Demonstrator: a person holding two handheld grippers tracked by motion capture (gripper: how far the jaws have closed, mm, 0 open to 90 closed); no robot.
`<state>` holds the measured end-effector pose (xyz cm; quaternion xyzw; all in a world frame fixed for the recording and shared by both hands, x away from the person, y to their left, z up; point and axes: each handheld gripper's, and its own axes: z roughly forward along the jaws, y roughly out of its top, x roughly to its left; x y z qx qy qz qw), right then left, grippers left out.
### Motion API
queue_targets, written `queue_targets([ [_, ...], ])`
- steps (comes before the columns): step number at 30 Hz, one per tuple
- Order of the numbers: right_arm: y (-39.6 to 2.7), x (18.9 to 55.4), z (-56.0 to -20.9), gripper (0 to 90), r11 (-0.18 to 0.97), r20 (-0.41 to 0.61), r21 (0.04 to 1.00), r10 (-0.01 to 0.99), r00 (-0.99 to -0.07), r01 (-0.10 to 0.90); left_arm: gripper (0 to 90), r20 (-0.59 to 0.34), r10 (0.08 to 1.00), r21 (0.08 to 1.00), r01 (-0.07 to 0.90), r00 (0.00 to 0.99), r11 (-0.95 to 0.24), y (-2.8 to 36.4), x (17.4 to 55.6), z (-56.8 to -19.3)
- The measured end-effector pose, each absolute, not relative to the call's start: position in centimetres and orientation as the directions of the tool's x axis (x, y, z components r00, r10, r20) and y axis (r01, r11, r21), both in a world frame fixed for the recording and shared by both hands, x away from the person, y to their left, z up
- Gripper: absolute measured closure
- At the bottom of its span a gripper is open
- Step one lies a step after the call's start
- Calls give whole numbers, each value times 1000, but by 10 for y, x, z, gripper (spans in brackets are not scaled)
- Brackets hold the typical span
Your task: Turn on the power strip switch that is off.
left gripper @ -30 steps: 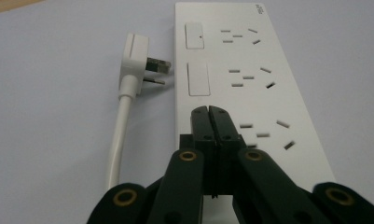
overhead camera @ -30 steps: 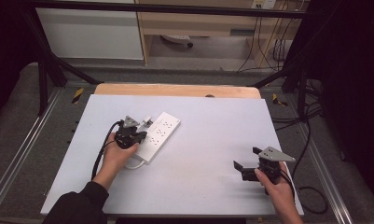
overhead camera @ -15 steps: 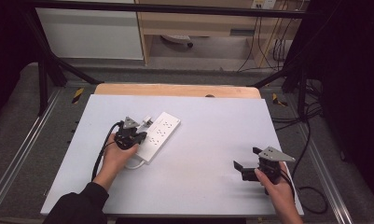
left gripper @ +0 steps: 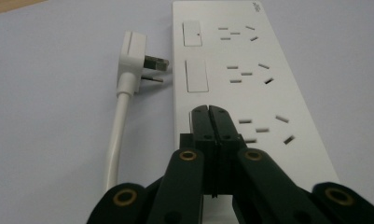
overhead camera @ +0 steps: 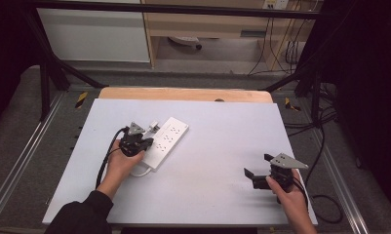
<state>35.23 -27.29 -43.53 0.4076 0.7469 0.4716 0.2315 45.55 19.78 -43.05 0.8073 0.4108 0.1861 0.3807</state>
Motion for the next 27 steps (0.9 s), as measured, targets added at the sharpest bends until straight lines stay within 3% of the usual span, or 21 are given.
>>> queue_targets([
  [27, -273, 352, -435, 24, 226, 39, 892, 826, -562, 393, 900, -27, 793, 778, 511, 609, -366, 202, 453, -434],
])
